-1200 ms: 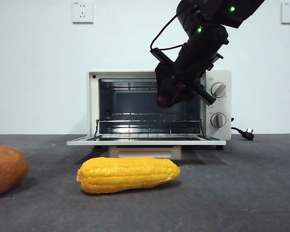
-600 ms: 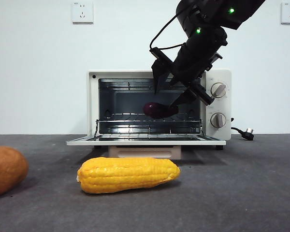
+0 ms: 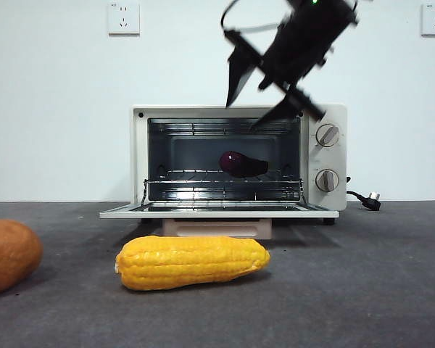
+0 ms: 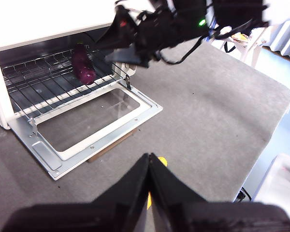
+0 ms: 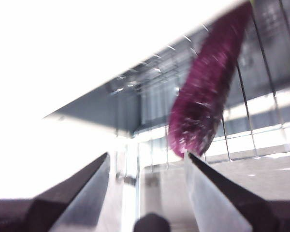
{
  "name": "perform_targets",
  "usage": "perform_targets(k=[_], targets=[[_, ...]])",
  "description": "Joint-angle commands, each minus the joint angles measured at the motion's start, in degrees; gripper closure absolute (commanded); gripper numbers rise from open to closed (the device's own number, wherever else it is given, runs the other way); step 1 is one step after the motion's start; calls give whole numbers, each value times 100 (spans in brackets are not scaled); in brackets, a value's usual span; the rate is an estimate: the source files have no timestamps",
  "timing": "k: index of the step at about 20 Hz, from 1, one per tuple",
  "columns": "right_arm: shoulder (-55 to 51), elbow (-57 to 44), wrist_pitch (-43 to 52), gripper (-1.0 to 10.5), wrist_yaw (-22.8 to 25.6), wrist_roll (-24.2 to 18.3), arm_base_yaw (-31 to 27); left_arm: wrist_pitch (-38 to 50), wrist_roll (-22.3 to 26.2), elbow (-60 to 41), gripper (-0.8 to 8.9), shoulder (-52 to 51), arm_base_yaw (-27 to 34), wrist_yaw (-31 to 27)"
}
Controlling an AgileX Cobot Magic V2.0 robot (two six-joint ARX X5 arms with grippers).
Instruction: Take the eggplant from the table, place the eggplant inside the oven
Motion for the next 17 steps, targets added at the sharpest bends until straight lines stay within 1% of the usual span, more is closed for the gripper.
perform_targets(k=[1,5,7,12,17], targets=[[-492,35,-522,686,-15,-1169,9,52,31,-42,819,31,-20,2],[-1464,33,-1652,686,-9,-2369,9,83,28,-42,819,114,-20,2],[-1869,33,-2129,687,9,-2752,9,85,28,-42,819,168,-20,2],[-2575,33,-2802,688,9,-3195,9,83,28,-42,819,223,-22,2],[-3246,33,-3342,690,9,-3458,9,85,26,-42,819,236,-22,2]])
